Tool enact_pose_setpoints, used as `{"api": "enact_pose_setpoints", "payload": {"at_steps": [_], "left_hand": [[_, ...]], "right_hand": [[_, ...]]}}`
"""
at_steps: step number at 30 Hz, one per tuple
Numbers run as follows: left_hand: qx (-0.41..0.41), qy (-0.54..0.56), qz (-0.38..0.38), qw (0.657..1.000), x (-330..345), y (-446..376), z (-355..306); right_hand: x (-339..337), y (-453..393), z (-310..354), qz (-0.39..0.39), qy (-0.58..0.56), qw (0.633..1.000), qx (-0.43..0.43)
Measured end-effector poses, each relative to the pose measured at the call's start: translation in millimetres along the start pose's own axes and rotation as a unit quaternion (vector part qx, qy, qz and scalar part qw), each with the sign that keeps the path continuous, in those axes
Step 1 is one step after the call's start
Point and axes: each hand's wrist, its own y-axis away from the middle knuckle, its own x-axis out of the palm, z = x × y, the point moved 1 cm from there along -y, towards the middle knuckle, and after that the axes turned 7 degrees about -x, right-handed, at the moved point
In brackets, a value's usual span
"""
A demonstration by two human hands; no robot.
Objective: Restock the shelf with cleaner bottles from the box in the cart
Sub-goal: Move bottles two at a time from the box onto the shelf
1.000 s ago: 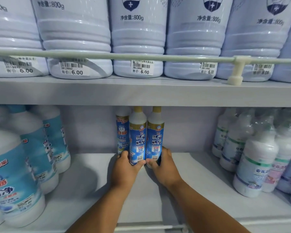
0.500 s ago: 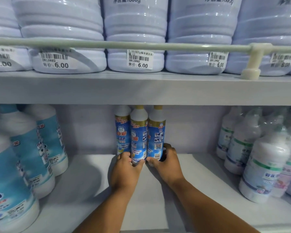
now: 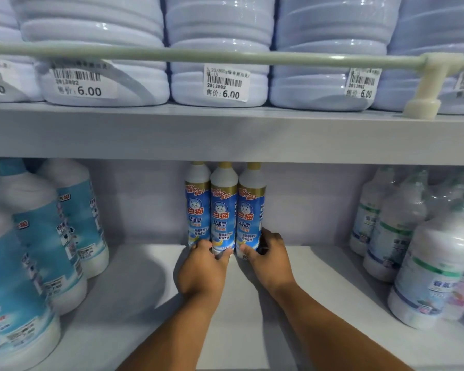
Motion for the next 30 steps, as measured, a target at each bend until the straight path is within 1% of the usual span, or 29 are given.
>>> {"api": "enact_pose_setpoints", "payload": {"at_steps": [4, 8, 10, 11, 13, 15, 16, 17, 19, 20, 21, 23, 26, 30], "left_hand": [[0.009, -0.011, -0.008, 1.000, 5.8, -3.1, 2.6], [0.000, -0.024, 0.001, 1.000, 7.2, -6.6, 4.2], [0.000, -0.012, 0.008, 1.000, 3.7, -4.9, 2.3], [0.000, 0.007, 0.013, 1.000, -0.7, -4.8, 2.5], [-0.004, 0.078, 0.006, 0.997, -15.6, -13.6, 6.5], [-0.007, 0.160, -0.032, 0.987, -26.6, -35.3, 20.2], [-0.012, 0.197, -0.031, 0.980, -27.9, -48.3, 27.3], [-0.027, 0.234, 0.003, 0.972, -28.2, -60.0, 31.6], [-0.043, 0.304, 0.133, 0.942, -24.8, -70.2, 29.7], [-0.027, 0.320, 0.179, 0.930, -21.2, -70.8, 27.0], [-0.003, 0.320, 0.198, 0.927, -17.3, -70.3, 25.4], [0.016, 0.318, 0.193, 0.928, -13.0, -67.0, 23.8], [-0.004, 0.325, 0.170, 0.931, -14.4, -66.3, 23.3], [0.005, 0.312, 0.160, 0.936, -15.4, -67.8, 26.7]], "right_hand": [[2.6, 1.1, 0.5, 0.000, -0.003, 1.000, -0.004], [3.1, 3.3, 6.2, 0.007, -0.008, 1.000, -0.016], [3.5, 3.3, 6.5, 0.008, -0.007, 1.000, -0.019], [3.7, 3.4, 6.8, 0.009, -0.004, 1.000, -0.020], [4.2, 2.9, 5.2, 0.010, 0.003, 1.000, -0.020], [4.8, 1.8, 4.6, 0.012, -0.001, 1.000, -0.013], [4.7, 1.0, 4.9, 0.010, -0.001, 1.000, -0.011], [4.6, 0.2, 4.6, 0.006, 0.009, 1.000, -0.012], [3.7, -0.6, 3.6, -0.003, 0.044, 0.999, -0.021], [3.7, -0.8, 2.6, -0.005, 0.057, 0.998, -0.024], [3.9, -0.9, 1.7, -0.004, 0.064, 0.998, -0.023], [4.9, -0.9, -0.4, -0.002, 0.080, 0.997, -0.021], [6.6, -1.8, -1.6, -0.001, 0.104, 0.994, -0.025], [6.9, -1.9, -0.9, -0.005, 0.099, 0.995, -0.022]]}}
